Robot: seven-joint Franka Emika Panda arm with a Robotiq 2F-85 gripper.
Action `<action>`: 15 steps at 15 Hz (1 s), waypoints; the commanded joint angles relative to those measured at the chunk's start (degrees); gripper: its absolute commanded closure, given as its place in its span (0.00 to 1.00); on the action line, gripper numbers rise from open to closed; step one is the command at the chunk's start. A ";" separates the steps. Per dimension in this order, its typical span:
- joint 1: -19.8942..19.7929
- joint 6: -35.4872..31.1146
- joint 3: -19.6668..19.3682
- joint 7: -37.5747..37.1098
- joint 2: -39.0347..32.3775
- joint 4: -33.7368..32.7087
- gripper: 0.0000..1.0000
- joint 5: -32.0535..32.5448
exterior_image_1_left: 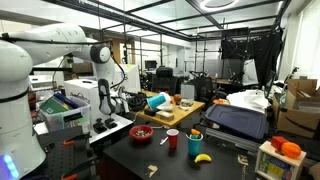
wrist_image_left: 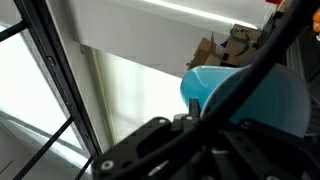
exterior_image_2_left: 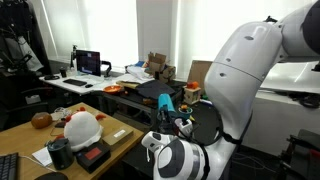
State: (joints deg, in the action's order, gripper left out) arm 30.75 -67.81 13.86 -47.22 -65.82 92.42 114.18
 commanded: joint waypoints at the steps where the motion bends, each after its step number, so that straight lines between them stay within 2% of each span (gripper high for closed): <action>1: -0.35 0.81 0.65 0.88 -0.41 -0.67 0.99 0.38; 4: -1.30 -0.43 1.96 -0.51 0.09 -0.18 0.99 -0.25; 11: -6.18 -14.33 6.73 -7.81 0.29 -0.04 0.99 -2.12; 15: -6.62 -18.88 6.87 -13.64 -0.17 -1.04 0.99 -4.35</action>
State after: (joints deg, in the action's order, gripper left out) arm 24.60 -84.51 20.22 -57.05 -65.96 92.38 111.66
